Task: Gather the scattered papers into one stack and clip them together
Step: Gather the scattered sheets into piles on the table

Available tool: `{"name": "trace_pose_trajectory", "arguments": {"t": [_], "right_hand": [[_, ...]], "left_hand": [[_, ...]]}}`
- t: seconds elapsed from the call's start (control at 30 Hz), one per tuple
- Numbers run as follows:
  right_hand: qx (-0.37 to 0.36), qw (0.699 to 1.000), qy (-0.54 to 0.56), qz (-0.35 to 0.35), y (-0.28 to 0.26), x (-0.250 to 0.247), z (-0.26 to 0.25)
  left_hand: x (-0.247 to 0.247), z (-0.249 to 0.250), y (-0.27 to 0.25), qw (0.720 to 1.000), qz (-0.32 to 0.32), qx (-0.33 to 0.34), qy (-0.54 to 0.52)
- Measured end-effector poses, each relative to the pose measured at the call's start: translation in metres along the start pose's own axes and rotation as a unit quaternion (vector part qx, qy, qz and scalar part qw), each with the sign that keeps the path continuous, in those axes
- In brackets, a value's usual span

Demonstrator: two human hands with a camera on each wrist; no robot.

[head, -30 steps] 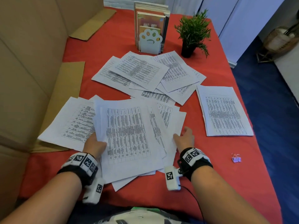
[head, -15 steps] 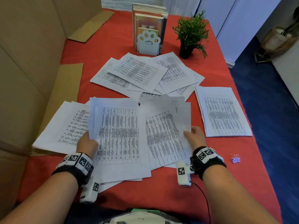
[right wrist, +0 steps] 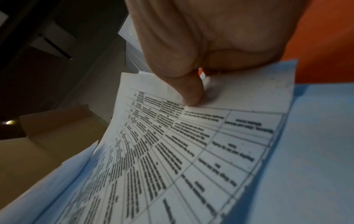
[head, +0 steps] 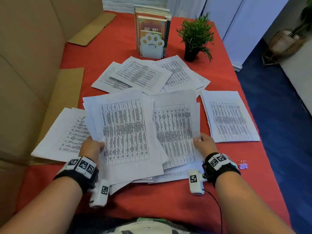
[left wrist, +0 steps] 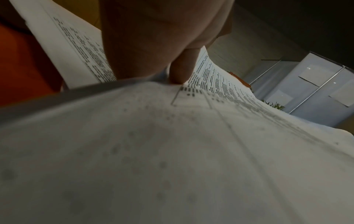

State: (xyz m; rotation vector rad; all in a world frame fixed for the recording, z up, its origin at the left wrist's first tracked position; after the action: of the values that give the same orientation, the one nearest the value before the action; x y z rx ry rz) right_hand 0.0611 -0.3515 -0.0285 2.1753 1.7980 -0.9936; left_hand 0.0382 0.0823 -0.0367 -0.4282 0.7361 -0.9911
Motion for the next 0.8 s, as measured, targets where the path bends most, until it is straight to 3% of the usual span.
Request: {"name": "trace_pose_trajectory", "arguments": {"t": [0.17,0.33,0.53,0.67,0.8], "right_hand": [[-0.016,0.998,-0.052,0.011,-0.004,0.006,-0.012],[-0.004,0.994,-0.028,-0.105,-0.024,0.046,-0.018],[0.078,0.985,0.106,-0.113,-0.033,0.057,-0.017],[0.040,0.986,-0.018,-0.159,-0.031,0.059,-0.018],[0.044,0.981,-0.011,-0.190,-0.038,0.067,-0.017]], "left_hand": [[0.017,-0.018,0.004,0.996,-0.053,-0.048,-0.047],[0.052,-0.026,-0.021,0.992,-0.102,-0.071,-0.021],[0.084,-0.010,-0.052,0.991,-0.129,-0.014,0.037],[0.099,-0.006,-0.054,0.984,-0.165,0.028,0.066],[0.104,-0.011,-0.057,0.979,-0.176,0.033,0.101]]}}
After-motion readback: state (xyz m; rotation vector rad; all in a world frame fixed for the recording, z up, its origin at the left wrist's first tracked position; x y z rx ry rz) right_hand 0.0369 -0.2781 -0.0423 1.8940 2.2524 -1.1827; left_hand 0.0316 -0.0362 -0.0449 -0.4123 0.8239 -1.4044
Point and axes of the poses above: each hand's wrist, its own y-axis towards the middle knuckle, its own x-axis out of the palm, z = x × y, the point moved 8 cm from there along y, towards the middle knuckle, and after that the axes turned 6 degrees about -x, right-handed, at the moved point
